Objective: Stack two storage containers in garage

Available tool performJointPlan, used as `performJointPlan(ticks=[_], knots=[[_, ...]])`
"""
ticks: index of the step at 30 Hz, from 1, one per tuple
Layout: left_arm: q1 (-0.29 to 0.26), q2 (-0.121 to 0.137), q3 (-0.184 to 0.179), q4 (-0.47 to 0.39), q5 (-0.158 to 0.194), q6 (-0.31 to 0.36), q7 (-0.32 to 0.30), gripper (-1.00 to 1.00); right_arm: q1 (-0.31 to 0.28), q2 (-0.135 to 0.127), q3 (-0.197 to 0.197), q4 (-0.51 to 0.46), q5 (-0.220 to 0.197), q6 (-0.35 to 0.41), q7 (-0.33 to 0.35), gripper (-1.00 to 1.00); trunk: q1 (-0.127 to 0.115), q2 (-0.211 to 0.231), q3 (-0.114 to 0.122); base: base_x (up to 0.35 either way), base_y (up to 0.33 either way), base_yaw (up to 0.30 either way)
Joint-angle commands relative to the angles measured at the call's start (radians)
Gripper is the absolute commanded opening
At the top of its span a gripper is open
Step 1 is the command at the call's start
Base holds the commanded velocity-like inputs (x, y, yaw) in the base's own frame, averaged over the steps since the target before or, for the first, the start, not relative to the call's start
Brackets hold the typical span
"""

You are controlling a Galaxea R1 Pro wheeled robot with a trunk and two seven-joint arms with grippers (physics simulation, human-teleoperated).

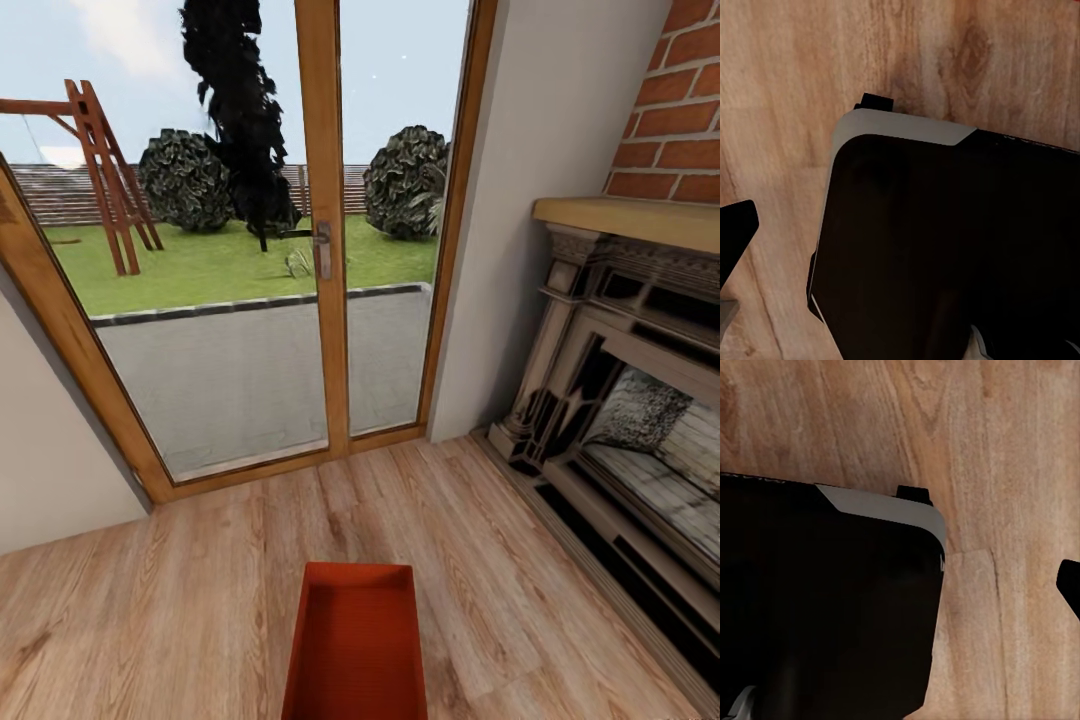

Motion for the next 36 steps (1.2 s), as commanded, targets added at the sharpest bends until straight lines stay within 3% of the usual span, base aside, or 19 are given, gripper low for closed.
performJointPlan(ticks=[1,17,26,36], knots=[[-0.001,0.0,-0.003,0.001,0.007,-0.003,-0.001,1.0,-0.001,0.001,0.008,0.003,-0.008,-0.005,-0.001,1.0,0.0,-0.001,-0.001,0.0,0.0,0.0],[-0.001,0.0,-0.003,0.001,0.007,-0.003,-0.001,1.0,-0.001,0.001,0.008,0.003,-0.007,-0.005,-0.001,1.0,0.0,-0.001,-0.001,0.001,0.0,0.0],[-0.001,-0.001,-0.003,0.001,0.007,-0.003,-0.002,1.0,-0.001,0.001,0.008,0.003,-0.008,-0.005,-0.001,1.0,0.0,-0.001,-0.001,0.198,0.154,0.0],[-0.001,-0.001,-0.003,0.001,0.007,-0.003,-0.001,1.0,-0.001,0.001,0.008,0.003,-0.009,-0.005,-0.001,1.0,0.0,-0.001,-0.001,0.039,0.018,-0.053]])
